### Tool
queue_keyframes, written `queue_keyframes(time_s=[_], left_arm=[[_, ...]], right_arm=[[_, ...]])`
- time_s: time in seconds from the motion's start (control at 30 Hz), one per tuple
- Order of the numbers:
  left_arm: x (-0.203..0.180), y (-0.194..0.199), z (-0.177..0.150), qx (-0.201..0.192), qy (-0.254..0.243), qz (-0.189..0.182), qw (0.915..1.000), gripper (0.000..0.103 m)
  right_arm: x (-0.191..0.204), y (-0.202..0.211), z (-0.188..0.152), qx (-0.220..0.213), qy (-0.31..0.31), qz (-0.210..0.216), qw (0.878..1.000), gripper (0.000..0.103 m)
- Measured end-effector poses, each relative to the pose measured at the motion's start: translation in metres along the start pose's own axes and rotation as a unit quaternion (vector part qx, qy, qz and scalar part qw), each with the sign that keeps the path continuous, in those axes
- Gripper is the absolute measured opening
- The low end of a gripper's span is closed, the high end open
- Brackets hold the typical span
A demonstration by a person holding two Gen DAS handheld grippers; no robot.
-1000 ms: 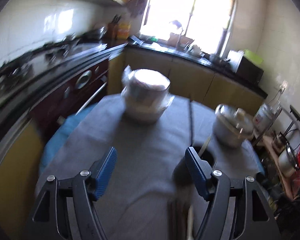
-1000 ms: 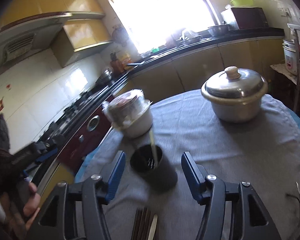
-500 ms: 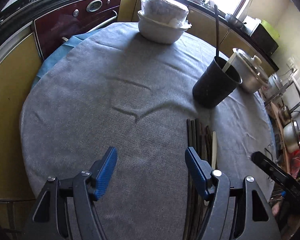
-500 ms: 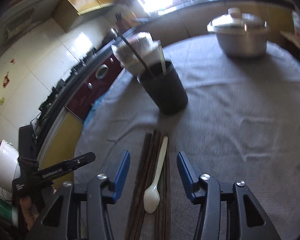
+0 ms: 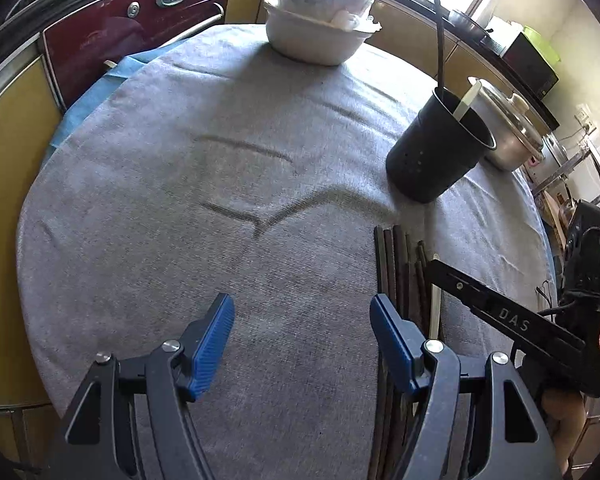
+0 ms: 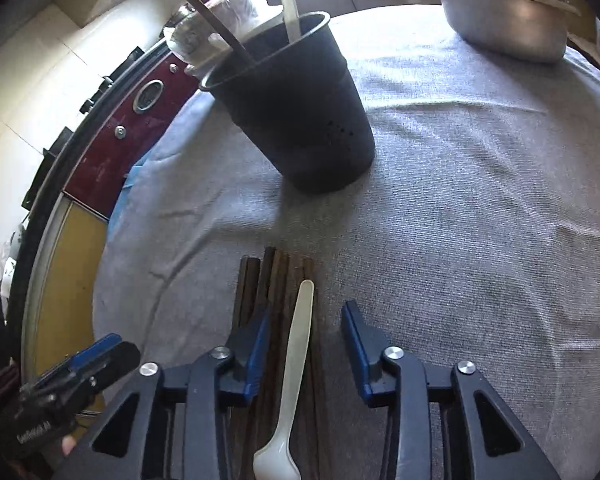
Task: Organize utensils
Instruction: 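Grasp dark chopsticks with the left tool while the right tool grasps another white spoon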
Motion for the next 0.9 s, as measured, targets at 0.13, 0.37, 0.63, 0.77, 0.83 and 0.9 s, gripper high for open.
queue_keyframes(time_s=[0.13,0.37,0.63,0.77,0.83,0.9], left_arm=[[-0.008,-0.005,-0.001,0.006,-0.001,-0.008,0.9999,0.071],[-0.039,-0.021,-0.009,0.023,-0.026,-0.024,0.9991,0.057],[-0.07,-0.05,-0.005,0.058,-0.062,-0.02,0.9962,0.041],[-0.083,-0.057,-0.004,0.067,-0.079,-0.019,0.9945,0.036],[-0.086,-0.065,-0.005,0.077,-0.089,-0.002,0.993,0.019],[-0.087,-0.073,-0.006,0.088,-0.089,0.004,0.9921,0.013]], right_arm=[[0.001,-0.001,-0.002,-0.001,0.011,-0.003,1.0,0.014],[-0.026,0.024,-0.01,-0.026,-0.025,0.043,0.998,0.005],[-0.052,0.043,-0.019,-0.046,-0.036,0.055,0.997,0.009],[-0.062,0.043,-0.022,-0.047,-0.048,0.052,0.996,0.029],[-0.064,0.041,-0.022,-0.044,-0.054,0.052,0.996,0.029],[-0.066,0.04,-0.023,-0.044,-0.059,0.051,0.996,0.029]])
Point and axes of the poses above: each gripper's, at about its wrist camera, not at the fingertips, and y roughly against the way its jaws point, x to its left, z to its top, the point moved 3 cm from there along -y, roughly the way its jaws point, and after that the axes turned 13 degrees about -z, right-handed, at the moved point
